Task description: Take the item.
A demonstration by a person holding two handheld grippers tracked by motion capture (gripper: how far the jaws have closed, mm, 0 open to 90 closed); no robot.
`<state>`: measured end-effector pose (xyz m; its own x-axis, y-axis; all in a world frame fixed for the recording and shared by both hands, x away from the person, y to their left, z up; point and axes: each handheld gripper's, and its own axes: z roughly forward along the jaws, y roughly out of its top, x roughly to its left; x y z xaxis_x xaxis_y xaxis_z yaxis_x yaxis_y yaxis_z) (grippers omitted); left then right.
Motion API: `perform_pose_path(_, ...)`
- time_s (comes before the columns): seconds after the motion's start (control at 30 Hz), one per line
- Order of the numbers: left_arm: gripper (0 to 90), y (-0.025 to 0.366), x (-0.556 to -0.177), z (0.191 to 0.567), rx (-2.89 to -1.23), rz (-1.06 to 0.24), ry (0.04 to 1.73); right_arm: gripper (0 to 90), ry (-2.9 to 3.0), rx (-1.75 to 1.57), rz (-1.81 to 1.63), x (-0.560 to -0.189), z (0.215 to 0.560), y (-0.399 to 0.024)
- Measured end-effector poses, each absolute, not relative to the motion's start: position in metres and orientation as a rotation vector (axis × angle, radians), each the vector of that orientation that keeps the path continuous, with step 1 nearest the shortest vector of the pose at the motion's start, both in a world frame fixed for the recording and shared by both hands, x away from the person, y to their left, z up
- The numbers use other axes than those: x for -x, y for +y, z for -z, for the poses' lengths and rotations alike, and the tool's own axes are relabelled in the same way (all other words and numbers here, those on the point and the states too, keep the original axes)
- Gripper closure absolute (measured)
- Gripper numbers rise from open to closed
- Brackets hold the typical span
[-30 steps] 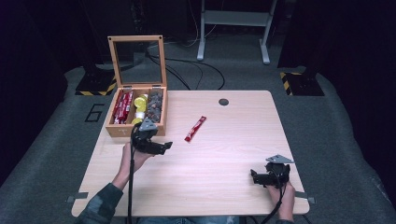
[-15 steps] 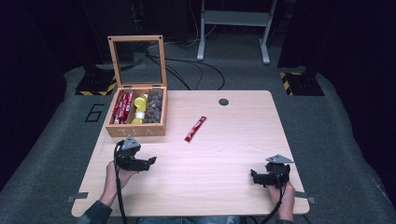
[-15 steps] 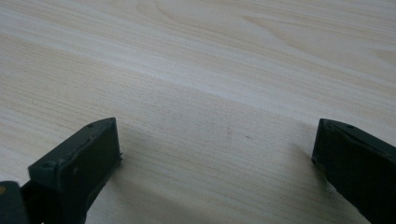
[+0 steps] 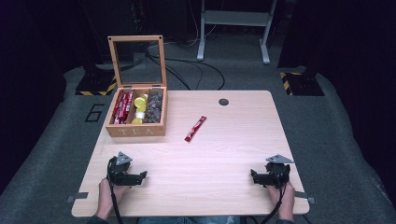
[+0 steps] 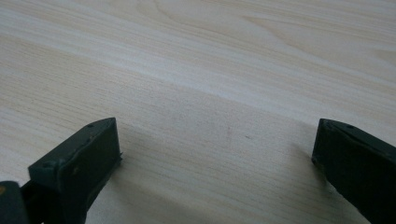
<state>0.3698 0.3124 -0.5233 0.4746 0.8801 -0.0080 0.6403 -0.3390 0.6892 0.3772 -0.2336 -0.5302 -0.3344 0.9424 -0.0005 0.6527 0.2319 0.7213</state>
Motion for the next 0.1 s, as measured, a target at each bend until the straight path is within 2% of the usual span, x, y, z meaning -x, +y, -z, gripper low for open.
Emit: perform_pose_path(0.1, 9.7, 0.3131, -0.3671, 0.526, -2.088, -0.528, 1.251, 0.4, 2.072, -1.461, -0.882, -0.3772, 0.5302, -0.2337)
